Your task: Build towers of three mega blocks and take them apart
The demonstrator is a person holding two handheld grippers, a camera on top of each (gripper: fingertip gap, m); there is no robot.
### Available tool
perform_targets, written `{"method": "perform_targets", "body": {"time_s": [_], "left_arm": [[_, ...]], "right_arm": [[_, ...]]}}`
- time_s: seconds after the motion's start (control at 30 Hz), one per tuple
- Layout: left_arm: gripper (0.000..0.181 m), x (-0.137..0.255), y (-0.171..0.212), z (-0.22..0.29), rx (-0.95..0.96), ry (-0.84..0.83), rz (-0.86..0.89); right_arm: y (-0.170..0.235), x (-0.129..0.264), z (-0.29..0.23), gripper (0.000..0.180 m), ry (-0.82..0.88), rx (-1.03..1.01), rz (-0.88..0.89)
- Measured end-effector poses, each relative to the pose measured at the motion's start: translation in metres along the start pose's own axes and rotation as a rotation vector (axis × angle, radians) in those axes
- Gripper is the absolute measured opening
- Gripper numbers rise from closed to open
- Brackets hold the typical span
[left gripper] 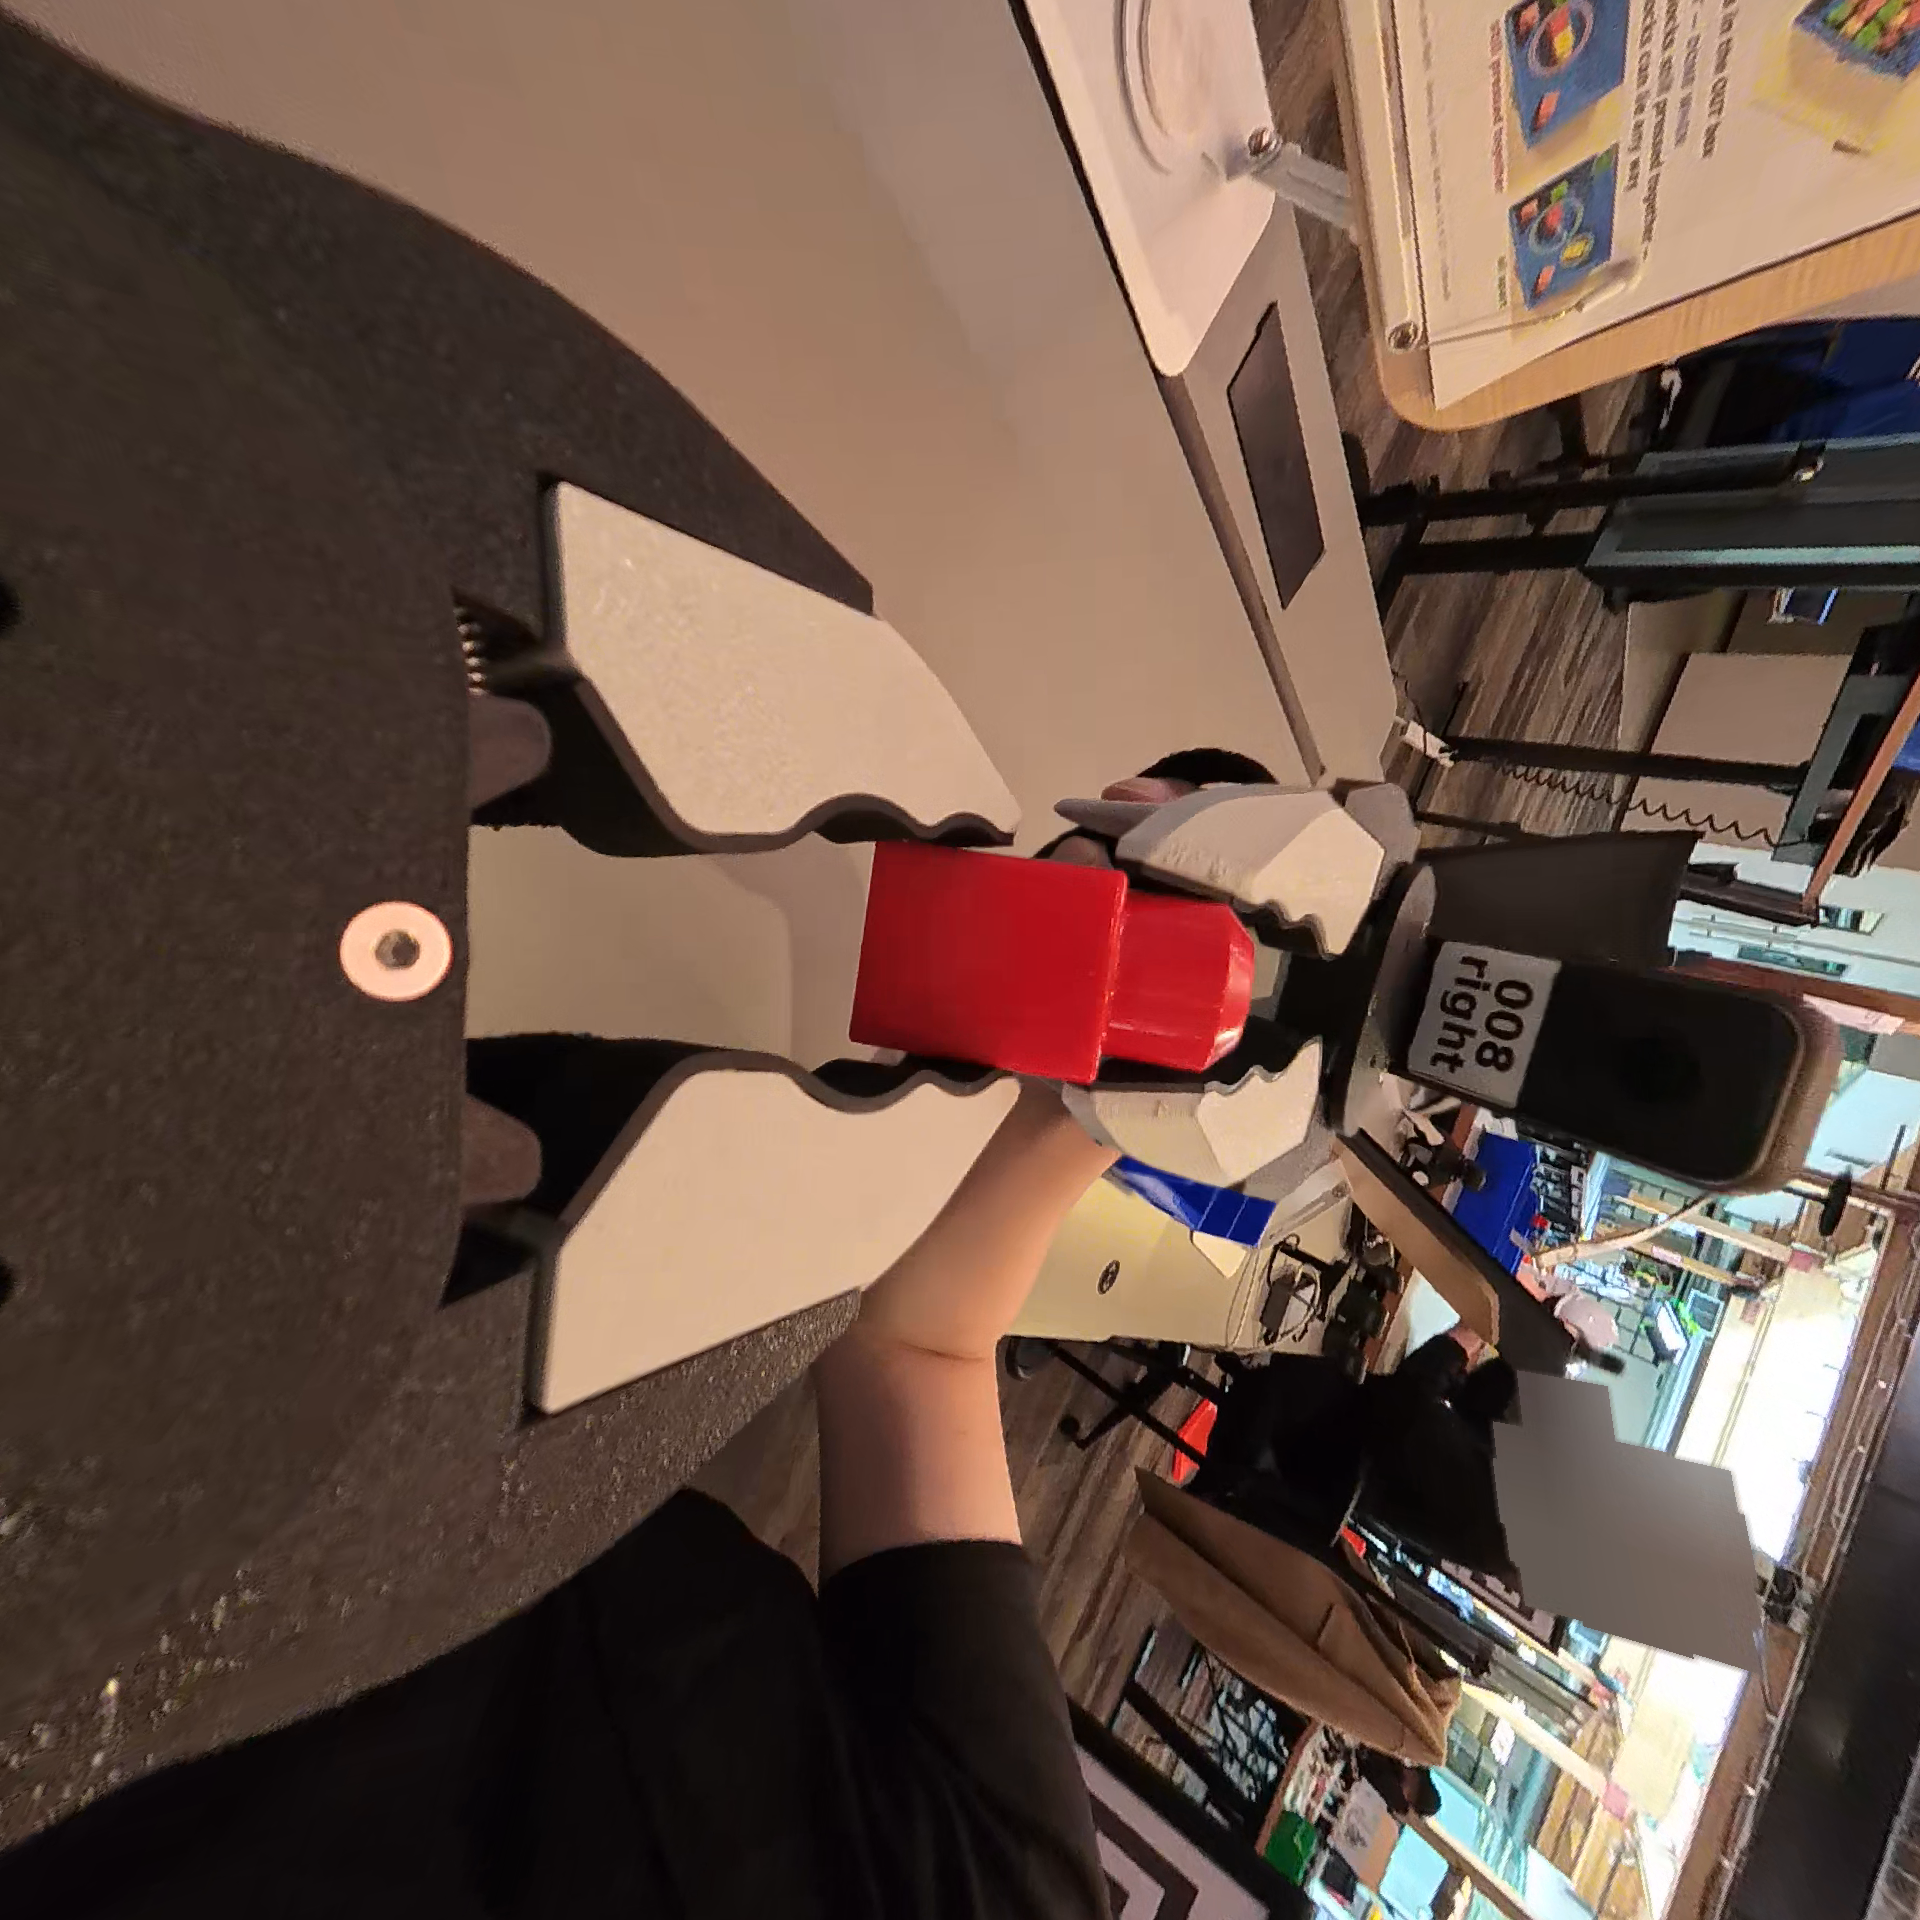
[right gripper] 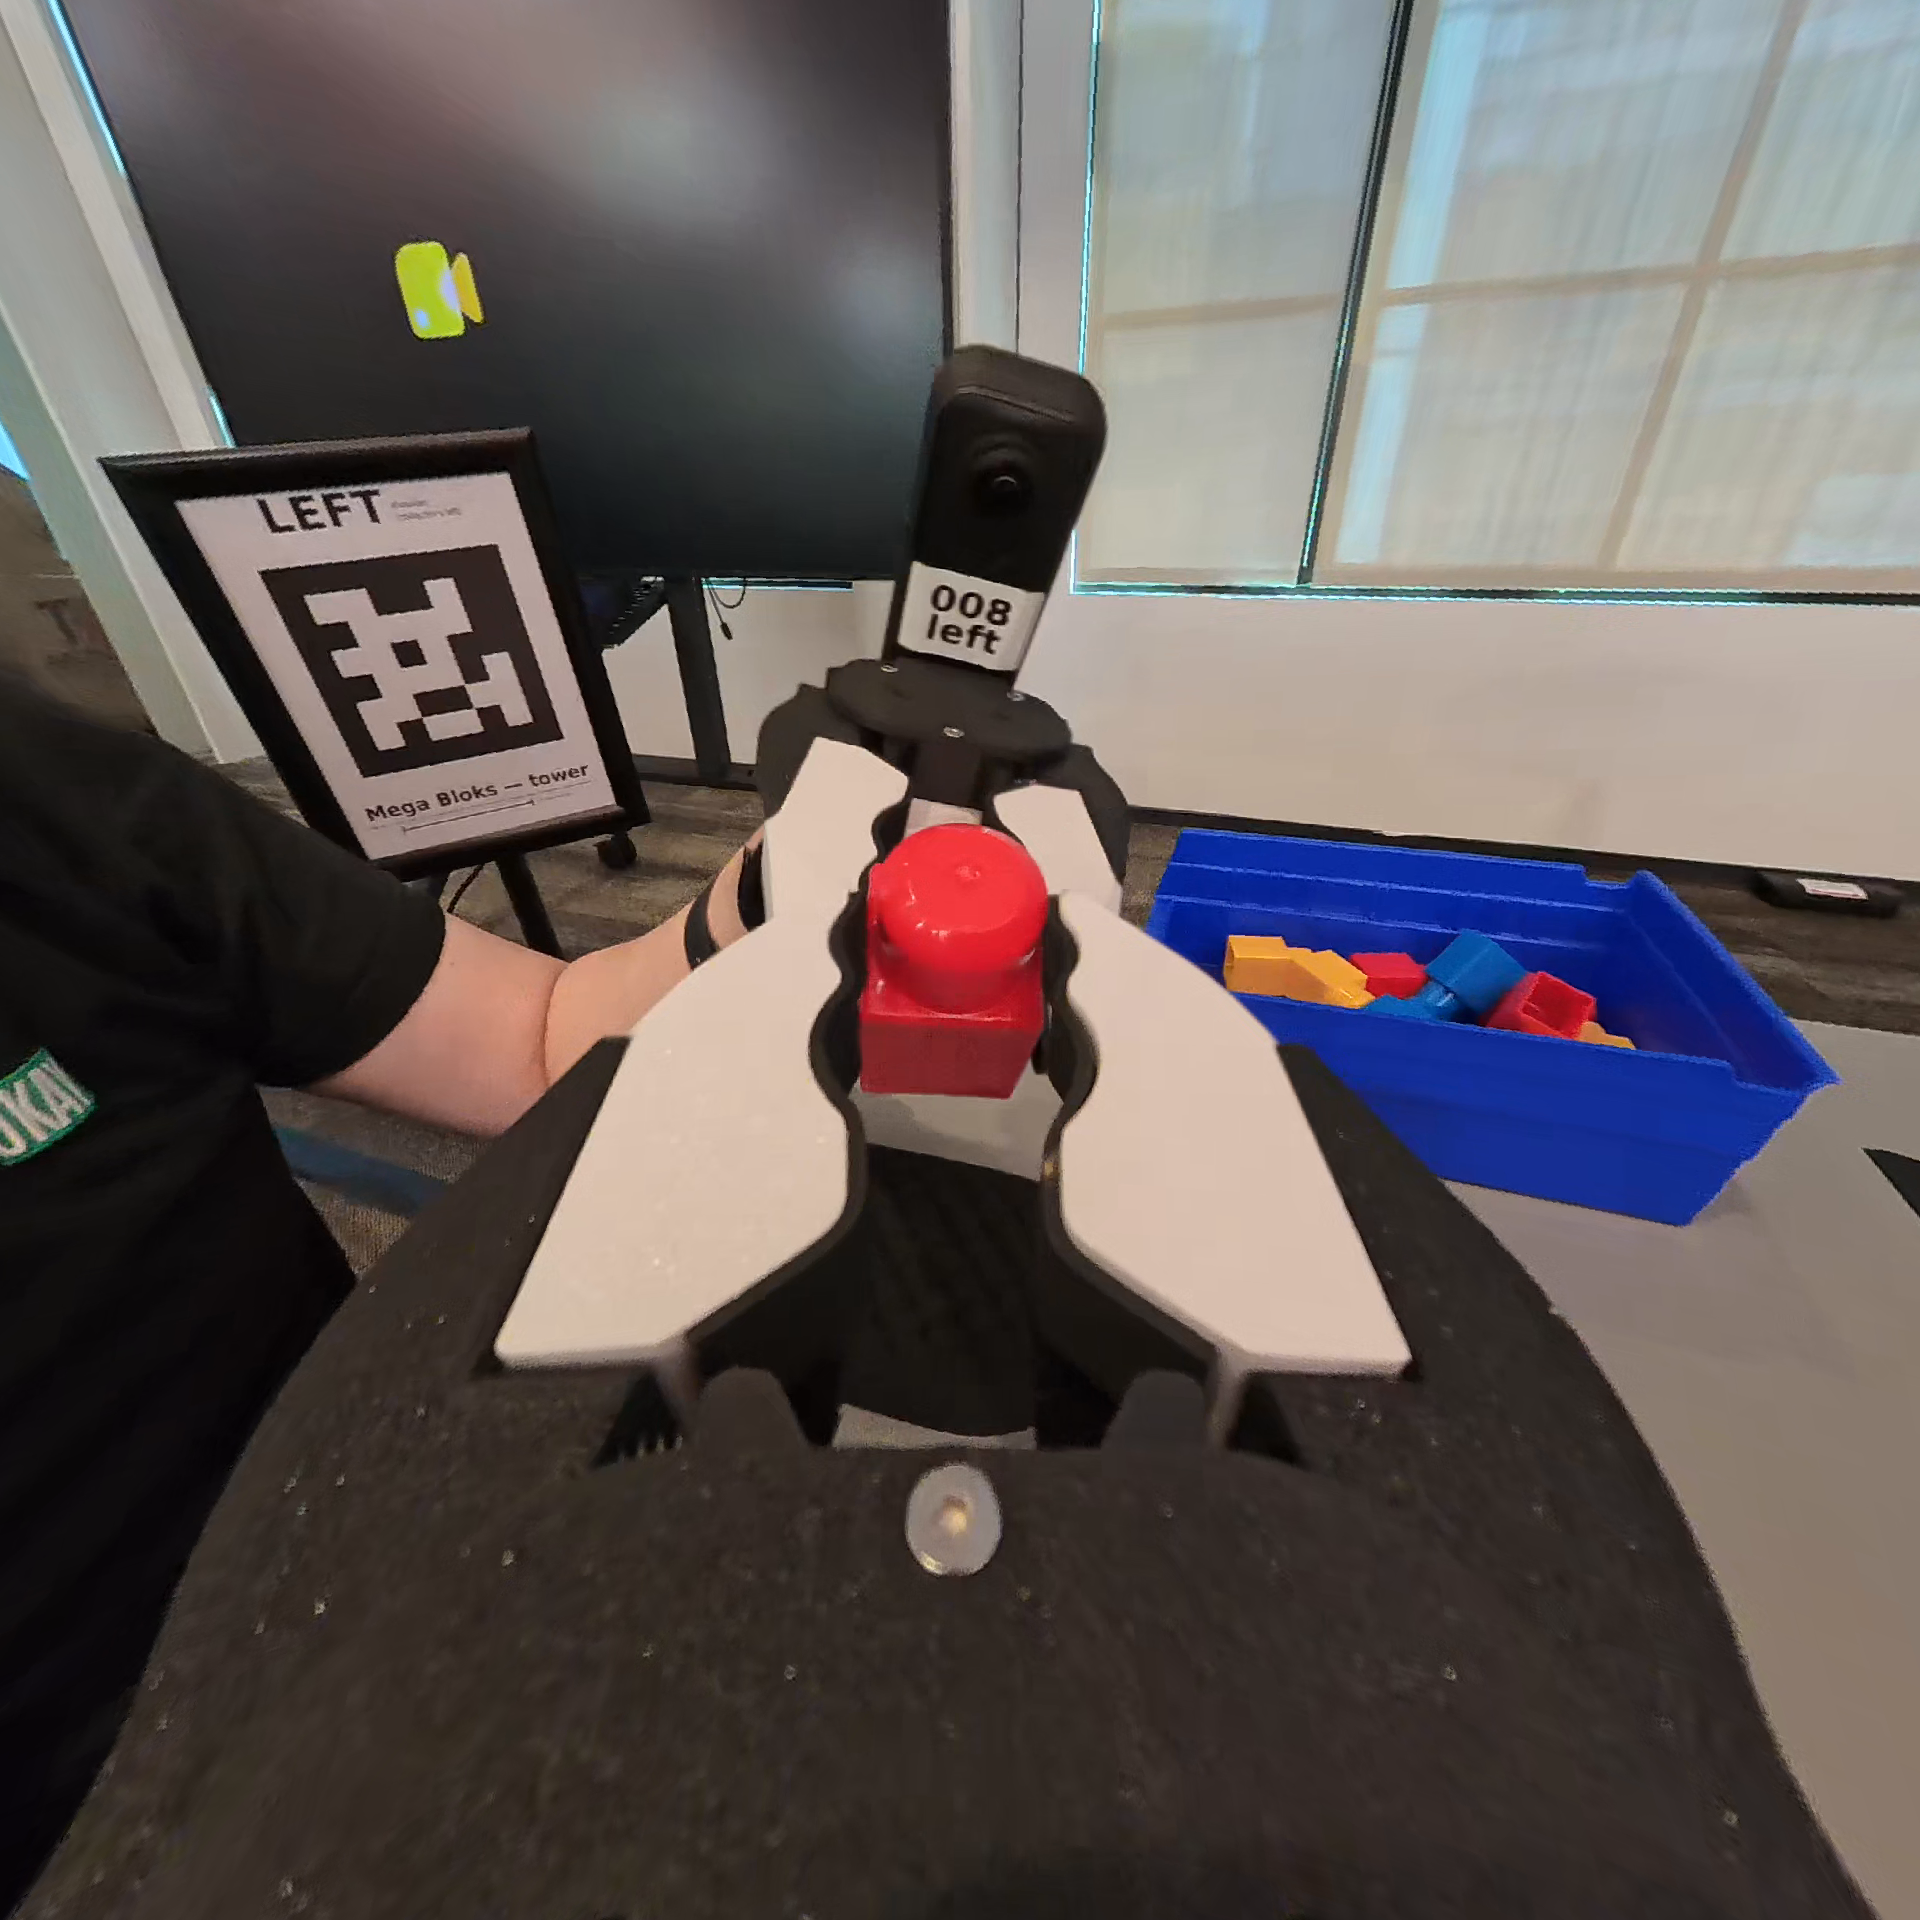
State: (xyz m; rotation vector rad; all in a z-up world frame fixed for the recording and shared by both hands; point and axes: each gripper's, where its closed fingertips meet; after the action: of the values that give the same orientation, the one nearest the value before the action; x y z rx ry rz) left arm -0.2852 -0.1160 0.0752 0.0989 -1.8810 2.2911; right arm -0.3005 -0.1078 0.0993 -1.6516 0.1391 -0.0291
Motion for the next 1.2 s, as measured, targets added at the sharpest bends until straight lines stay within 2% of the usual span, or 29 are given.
{"method": "perform_targets", "body": {"time_s": [0.1,0.2,0.33,0.4,0.53,0.6,0.73,0.9,1.0,1.1,1.2], "left_arm": [[0.047,0.007,0.008,-0.009,0.027,-0.055,-0.024],[0.052,0.039,0.025,-0.04,0.007,-0.255,-0.068],[0.049,0.137,0.059,-0.115,0.025,-0.735,-0.277],[0.047,0.194,0.08,-0.145,0.069,-0.921,-0.433],[0.032,0.275,0.112,-0.183,0.182,-1.107,-0.581],[0.035,0.294,0.128,-0.195,0.223,-1.134,-0.624],[0.043,0.282,0.146,-0.207,0.285,-1.038,-0.591],[0.039,0.264,0.153,-0.226,0.453,-1.054,-0.524],[0.04,0.237,0.141,-0.234,0.437,-0.98,-0.467],[0.049,0.21,0.126,-0.237,0.401,-0.864,-0.423],[0.052,0.205,0.126,-0.246,0.388,-0.862,-0.501]], "right_arm": [[0.007,0.003,0.004,0.031,0.028,0.025,-0.065],[0.032,0.029,0.026,0.031,0.115,0.069,-0.224],[0.104,0.108,0.086,0.031,0.358,0.04,-0.55],[0.137,0.143,0.103,0.031,0.42,-0.047,-0.636],[0.166,0.173,0.116,0.031,0.454,-0.141,-0.623],[0.176,0.18,0.121,0.031,0.486,-0.158,-0.649],[0.188,0.179,0.122,0.031,0.465,-0.154,-0.663],[0.196,0.177,0.123,0.031,0.459,-0.164,-0.67],[0.196,0.177,0.121,0.031,0.451,-0.168,-0.66],[0.2,0.178,0.12,0.045,0.447,-0.205,-0.663],[0.195,0.176,0.12,0.046,0.445,-0.203,-0.63]]}}
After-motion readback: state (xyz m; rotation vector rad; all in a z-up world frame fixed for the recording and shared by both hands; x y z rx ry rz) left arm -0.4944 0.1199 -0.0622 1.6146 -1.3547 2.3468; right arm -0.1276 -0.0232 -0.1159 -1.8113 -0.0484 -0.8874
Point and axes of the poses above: each gripper's, where its closed fingertips meet, x back along the fingers, y out of its underside, z = x × y across the jaws, and after that the axes turned 4 degrees about -x, right-handed
